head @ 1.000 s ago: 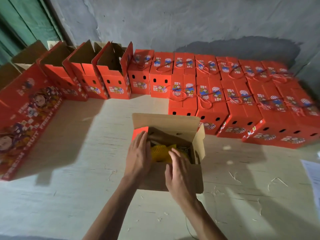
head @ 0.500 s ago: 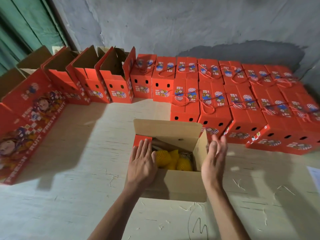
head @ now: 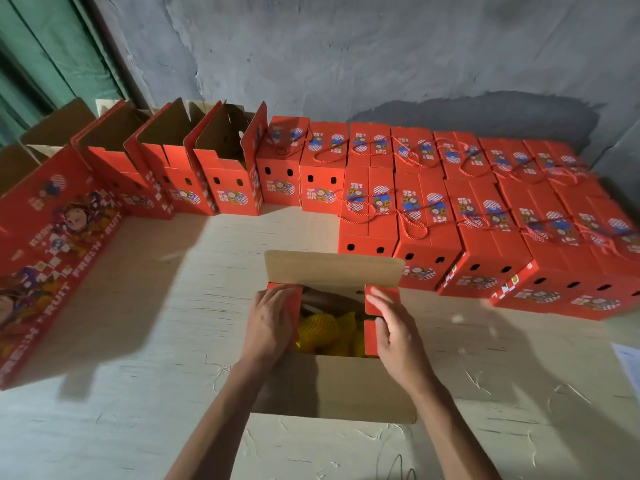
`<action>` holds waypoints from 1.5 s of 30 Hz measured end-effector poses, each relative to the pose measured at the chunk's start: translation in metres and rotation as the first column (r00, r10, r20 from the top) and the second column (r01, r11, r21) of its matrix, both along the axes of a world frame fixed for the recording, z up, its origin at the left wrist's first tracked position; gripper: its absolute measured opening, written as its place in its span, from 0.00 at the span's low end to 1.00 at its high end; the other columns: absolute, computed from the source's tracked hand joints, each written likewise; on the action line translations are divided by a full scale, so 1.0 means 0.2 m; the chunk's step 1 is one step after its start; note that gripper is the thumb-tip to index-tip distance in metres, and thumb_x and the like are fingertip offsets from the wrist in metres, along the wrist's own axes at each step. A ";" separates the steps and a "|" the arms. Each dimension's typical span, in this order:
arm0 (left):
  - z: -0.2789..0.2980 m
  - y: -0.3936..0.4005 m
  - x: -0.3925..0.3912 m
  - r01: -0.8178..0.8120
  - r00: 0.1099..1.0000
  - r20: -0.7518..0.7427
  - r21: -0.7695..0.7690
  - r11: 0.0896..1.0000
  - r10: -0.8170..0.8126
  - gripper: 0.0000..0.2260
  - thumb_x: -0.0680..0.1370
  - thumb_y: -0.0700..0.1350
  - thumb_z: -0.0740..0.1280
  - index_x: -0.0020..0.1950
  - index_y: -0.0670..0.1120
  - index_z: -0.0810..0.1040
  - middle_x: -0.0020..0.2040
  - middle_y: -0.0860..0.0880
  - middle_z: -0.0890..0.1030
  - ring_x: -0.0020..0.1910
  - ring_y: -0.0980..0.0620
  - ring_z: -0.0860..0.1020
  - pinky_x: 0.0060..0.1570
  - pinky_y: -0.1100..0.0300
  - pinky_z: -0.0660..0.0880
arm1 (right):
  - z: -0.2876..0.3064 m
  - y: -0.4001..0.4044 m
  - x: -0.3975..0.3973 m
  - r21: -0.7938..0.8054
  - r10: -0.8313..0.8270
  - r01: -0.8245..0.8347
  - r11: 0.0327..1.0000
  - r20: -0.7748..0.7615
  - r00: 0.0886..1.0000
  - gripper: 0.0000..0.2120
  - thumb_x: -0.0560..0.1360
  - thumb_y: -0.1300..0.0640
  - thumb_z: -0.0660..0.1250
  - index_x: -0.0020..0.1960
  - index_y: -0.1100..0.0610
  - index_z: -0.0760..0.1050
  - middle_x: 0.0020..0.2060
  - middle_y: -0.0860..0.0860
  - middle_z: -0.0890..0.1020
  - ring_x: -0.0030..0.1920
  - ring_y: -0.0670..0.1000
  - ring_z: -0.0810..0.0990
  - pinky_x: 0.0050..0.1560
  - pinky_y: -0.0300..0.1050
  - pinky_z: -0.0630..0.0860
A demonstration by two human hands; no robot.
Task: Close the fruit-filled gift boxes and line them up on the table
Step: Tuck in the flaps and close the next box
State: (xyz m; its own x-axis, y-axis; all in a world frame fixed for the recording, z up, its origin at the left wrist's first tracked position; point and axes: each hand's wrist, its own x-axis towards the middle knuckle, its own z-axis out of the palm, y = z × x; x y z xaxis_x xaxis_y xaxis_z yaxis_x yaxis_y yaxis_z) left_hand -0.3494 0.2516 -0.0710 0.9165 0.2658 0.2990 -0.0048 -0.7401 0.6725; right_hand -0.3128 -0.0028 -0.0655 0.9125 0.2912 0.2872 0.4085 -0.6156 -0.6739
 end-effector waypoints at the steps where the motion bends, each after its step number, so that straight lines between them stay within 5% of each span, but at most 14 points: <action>1: 0.00 0.00 0.01 -0.030 1.000 -0.004 -0.070 0.997 0.030 0.16 0.78 0.37 0.61 0.61 0.47 0.83 0.59 0.51 0.82 0.55 0.48 0.76 0.54 0.60 0.73 | -0.02 0.00 0.00 -0.024 -0.048 0.049 0.999 0.053 0.997 0.25 0.79 0.69 0.66 0.75 0.58 0.71 0.78 0.51 0.68 0.78 0.49 0.66 0.76 0.44 0.67; 4: -0.01 -0.02 0.02 -0.188 0.982 -0.065 -0.264 0.946 0.177 0.19 0.75 0.33 0.66 0.62 0.51 0.76 0.58 0.53 0.76 0.53 0.53 0.76 0.48 0.70 0.71 | -0.05 0.00 0.02 0.047 -0.188 0.191 0.981 -0.050 0.981 0.37 0.77 0.66 0.72 0.81 0.62 0.58 0.82 0.56 0.56 0.82 0.54 0.57 0.76 0.54 0.67; 6: -0.02 -0.02 0.02 -0.257 0.966 -0.100 -0.322 0.911 0.237 0.25 0.77 0.35 0.67 0.71 0.51 0.68 0.67 0.51 0.72 0.57 0.58 0.73 0.52 0.62 0.73 | -0.05 0.00 0.03 0.005 -0.121 0.123 0.992 -0.143 0.982 0.36 0.81 0.60 0.68 0.83 0.61 0.53 0.83 0.55 0.51 0.82 0.55 0.55 0.75 0.58 0.68; 9: -0.01 -0.01 0.05 -0.291 0.954 -0.159 -0.293 0.911 0.253 0.37 0.78 0.39 0.68 0.82 0.52 0.52 0.79 0.50 0.63 0.57 0.67 0.65 0.51 0.59 0.72 | -0.03 0.00 0.05 -0.124 -0.078 0.053 0.991 -0.208 0.975 0.34 0.83 0.44 0.62 0.84 0.54 0.54 0.84 0.52 0.44 0.82 0.55 0.55 0.73 0.56 0.71; 12: 0.00 -0.01 0.06 -0.242 0.965 -0.163 -0.259 0.935 0.204 0.42 0.78 0.36 0.67 0.84 0.55 0.46 0.80 0.52 0.64 0.51 0.61 0.72 0.37 0.67 0.70 | -0.04 0.00 0.05 -0.141 -0.106 0.075 0.987 -0.227 0.968 0.34 0.80 0.34 0.59 0.81 0.49 0.62 0.84 0.50 0.44 0.81 0.52 0.55 0.73 0.52 0.70; 16: 0.00 -0.01 0.03 -0.182 0.983 -0.046 -0.326 0.928 0.176 0.38 0.77 0.35 0.67 0.81 0.57 0.56 0.68 0.53 0.71 0.47 0.68 0.76 0.39 0.61 0.77 | -0.07 0.01 0.07 -0.012 -0.198 0.198 0.980 -0.101 0.975 0.16 0.81 0.56 0.69 0.65 0.62 0.75 0.78 0.60 0.66 0.74 0.59 0.72 0.58 0.53 0.81; 20: 0.02 0.00 0.00 -0.218 0.975 -0.055 -0.413 0.884 0.215 0.16 0.71 0.50 0.62 0.59 0.55 0.70 0.55 0.53 0.75 0.52 0.58 0.78 0.48 0.53 0.77 | -0.07 0.00 0.05 0.074 -0.269 0.275 0.959 -0.087 0.959 0.28 0.76 0.56 0.76 0.70 0.59 0.68 0.57 0.55 0.80 0.54 0.54 0.83 0.44 0.43 0.79; 22: 0.01 0.02 -0.02 -0.183 0.983 -0.065 -0.439 0.880 0.172 0.17 0.71 0.49 0.63 0.59 0.53 0.71 0.58 0.52 0.76 0.57 0.51 0.77 0.54 0.51 0.78 | -0.06 0.00 0.02 0.130 -0.268 0.276 0.952 -0.072 0.961 0.33 0.74 0.53 0.78 0.72 0.56 0.66 0.60 0.55 0.81 0.58 0.50 0.82 0.49 0.45 0.81; 26: -0.01 0.01 -0.07 -0.108 0.994 -0.063 -0.493 0.863 0.088 0.21 0.75 0.60 0.71 0.64 0.56 0.70 0.69 0.58 0.73 0.68 0.55 0.75 0.63 0.47 0.78 | -0.06 -0.01 -0.02 0.204 -0.262 0.261 0.944 -0.021 0.965 0.37 0.70 0.44 0.80 0.70 0.56 0.66 0.61 0.54 0.82 0.58 0.50 0.84 0.51 0.44 0.83; 30: 0.00 0.02 -0.11 -0.066 0.997 -0.069 -0.479 0.876 0.038 0.29 0.72 0.67 0.73 0.68 0.59 0.68 0.73 0.62 0.71 0.70 0.60 0.73 0.68 0.49 0.75 | -0.02 0.00 -0.04 0.271 -0.274 0.274 0.923 -0.042 0.961 0.33 0.75 0.34 0.70 0.69 0.54 0.65 0.58 0.52 0.84 0.53 0.49 0.86 0.45 0.47 0.85; 36: 0.03 0.02 -0.12 -0.056 0.996 -0.092 -0.504 0.862 0.011 0.32 0.71 0.70 0.71 0.70 0.60 0.69 0.75 0.63 0.69 0.69 0.66 0.71 0.67 0.57 0.74 | -0.03 -0.01 -0.03 0.368 -0.235 0.267 0.891 -0.130 0.963 0.34 0.73 0.40 0.76 0.66 0.54 0.62 0.60 0.53 0.82 0.55 0.49 0.85 0.46 0.54 0.86; 39: 0.02 0.05 -0.11 -0.050 0.997 -0.078 -0.554 0.831 0.007 0.32 0.72 0.65 0.75 0.72 0.58 0.70 0.71 0.64 0.73 0.67 0.66 0.73 0.62 0.68 0.74 | -0.02 -0.02 -0.03 0.344 -0.228 0.262 0.902 -0.138 0.964 0.34 0.72 0.37 0.76 0.71 0.48 0.68 0.66 0.42 0.79 0.64 0.43 0.80 0.59 0.45 0.81; 41: 0.01 0.06 -0.10 -0.033 0.997 -0.078 -0.582 0.812 -0.016 0.32 0.72 0.60 0.77 0.73 0.57 0.71 0.66 0.67 0.75 0.66 0.65 0.74 0.58 0.73 0.74 | -0.03 -0.04 -0.03 0.296 -0.219 0.252 0.921 -0.142 0.965 0.33 0.71 0.33 0.73 0.71 0.47 0.73 0.69 0.39 0.76 0.68 0.42 0.76 0.64 0.50 0.79; 45: -0.01 0.07 -0.08 -0.028 0.992 -0.119 -0.586 0.810 -0.051 0.33 0.71 0.62 0.77 0.74 0.60 0.69 0.69 0.61 0.74 0.65 0.55 0.77 0.58 0.54 0.81 | -0.05 -0.04 -0.03 0.234 -0.214 0.267 0.935 -0.226 0.950 0.38 0.71 0.34 0.74 0.76 0.45 0.68 0.73 0.42 0.74 0.71 0.45 0.75 0.67 0.55 0.77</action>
State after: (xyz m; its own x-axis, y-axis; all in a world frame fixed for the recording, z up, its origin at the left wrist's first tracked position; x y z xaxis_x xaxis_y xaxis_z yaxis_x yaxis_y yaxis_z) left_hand -0.3663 0.2657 -0.0735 0.9389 0.3432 -0.0248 0.1011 -0.2064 0.9732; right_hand -0.3192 -0.0113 -0.0752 0.9911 -0.0046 0.1330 0.1151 -0.4724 -0.8738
